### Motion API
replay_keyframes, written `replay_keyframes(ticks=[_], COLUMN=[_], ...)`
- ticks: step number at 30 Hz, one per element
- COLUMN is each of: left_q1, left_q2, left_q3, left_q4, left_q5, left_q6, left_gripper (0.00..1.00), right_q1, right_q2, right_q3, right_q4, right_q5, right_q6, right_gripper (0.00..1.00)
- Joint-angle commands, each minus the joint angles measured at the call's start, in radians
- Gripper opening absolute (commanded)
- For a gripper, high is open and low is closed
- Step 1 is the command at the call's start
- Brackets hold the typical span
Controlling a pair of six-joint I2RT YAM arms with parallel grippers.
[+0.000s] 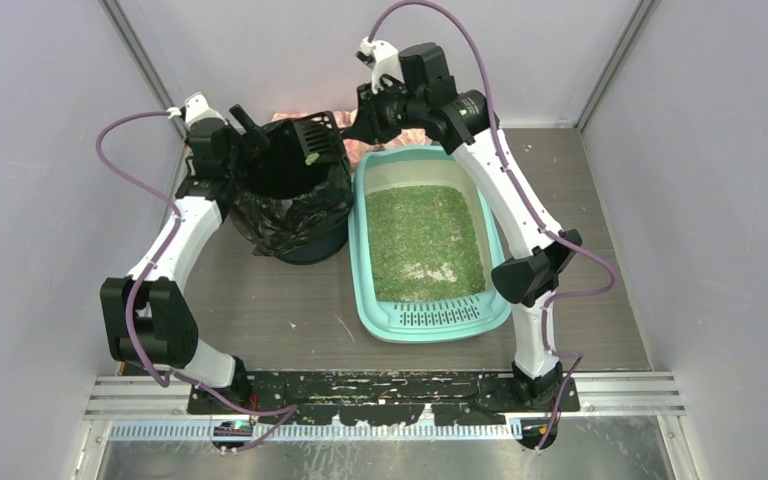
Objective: Clean the litter box
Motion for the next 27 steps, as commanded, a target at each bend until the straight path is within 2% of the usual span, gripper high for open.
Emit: replay_keyframes(ticks=[1,7,17,21,27], left_q1=[-0.003,-0.006,-0.004,-0.003,-0.004], left_q2=[-0.036,-0.027,-0.029,-0.028,-0.025], left_q3=[-0.016,-0.011,-0.018,-0.019,-0.035], left_q4=[-0.018,-0.018,-0.019,-0.015,0.006], left_q5=[-0.010,-0.002,-0.015,-0.007,0.005], left_q6=[-0.007,-0.010,-0.016,-0.014,-0.007], left_gripper=[0.85,0.85,0.86,0.86,0.87], right_q1=[0.031,0.073,0.078,0.038,-0.152], right_q2=[-0.059,-0.129,-0.152,-0.237,-0.409], right_q3=[0.049,0.037,0.010,-0.142,-0.473], right_q4=[-0.043,-0.019,0.025,0.191,0.501], right_q5=[0.235,0.339,0.317,0.251,0.058], right_q6=[-0.159,-0.212,-0.200,-0.074,0.262], right_gripper=[0.01,0.01,0.01,0.01,0.01])
